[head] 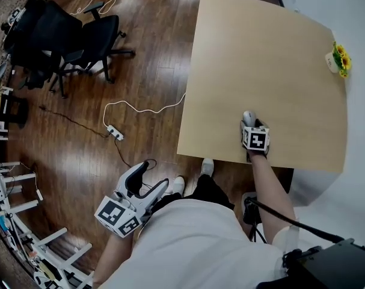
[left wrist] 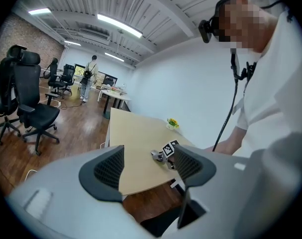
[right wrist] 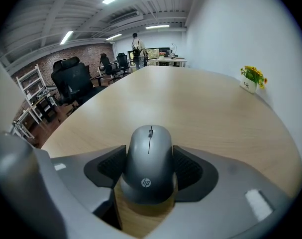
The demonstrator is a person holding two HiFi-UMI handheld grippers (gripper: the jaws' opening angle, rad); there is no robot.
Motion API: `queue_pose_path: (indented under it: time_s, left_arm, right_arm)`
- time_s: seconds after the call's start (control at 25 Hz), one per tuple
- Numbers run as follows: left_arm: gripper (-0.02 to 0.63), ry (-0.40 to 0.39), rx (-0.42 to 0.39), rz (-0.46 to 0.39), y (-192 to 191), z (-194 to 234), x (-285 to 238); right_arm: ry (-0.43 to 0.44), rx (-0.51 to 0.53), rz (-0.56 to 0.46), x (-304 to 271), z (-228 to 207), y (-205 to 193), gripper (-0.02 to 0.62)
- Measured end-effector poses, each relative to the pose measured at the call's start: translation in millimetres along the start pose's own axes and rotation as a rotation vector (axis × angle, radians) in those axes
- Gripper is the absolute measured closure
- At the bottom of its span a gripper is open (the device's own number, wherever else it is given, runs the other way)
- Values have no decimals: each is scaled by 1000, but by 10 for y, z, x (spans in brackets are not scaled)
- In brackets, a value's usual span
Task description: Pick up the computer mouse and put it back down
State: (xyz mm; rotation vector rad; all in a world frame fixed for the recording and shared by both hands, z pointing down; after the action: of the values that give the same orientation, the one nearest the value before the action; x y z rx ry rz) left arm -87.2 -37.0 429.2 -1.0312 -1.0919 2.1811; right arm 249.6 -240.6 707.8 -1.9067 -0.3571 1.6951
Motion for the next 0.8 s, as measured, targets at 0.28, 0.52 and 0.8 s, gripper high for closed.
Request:
queue_pose_path:
  time_s: [0.28, 0.52, 0.8]
  left_arm:
    - [318, -36, -24, -1, 59, 7, -86]
    - [318, -91, -54, -13, 67, 27, 15]
    - [319, -191, -94, -40, 16, 15, 199]
  right_arm:
    - [22, 1, -8, 27, -1, 5, 249]
    - [-2, 1, -89, 497, 64, 131, 242]
    - [-2, -14, -210, 1555, 408, 132, 242]
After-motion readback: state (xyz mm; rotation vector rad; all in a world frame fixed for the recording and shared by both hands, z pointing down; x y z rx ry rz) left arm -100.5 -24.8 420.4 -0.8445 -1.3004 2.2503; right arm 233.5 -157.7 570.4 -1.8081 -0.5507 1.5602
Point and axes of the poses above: the fingertips, and each gripper's own axes: x backward along the fingers, z to its left, y out of its top, the point moved 4 cm from there along x, backward along the fingers
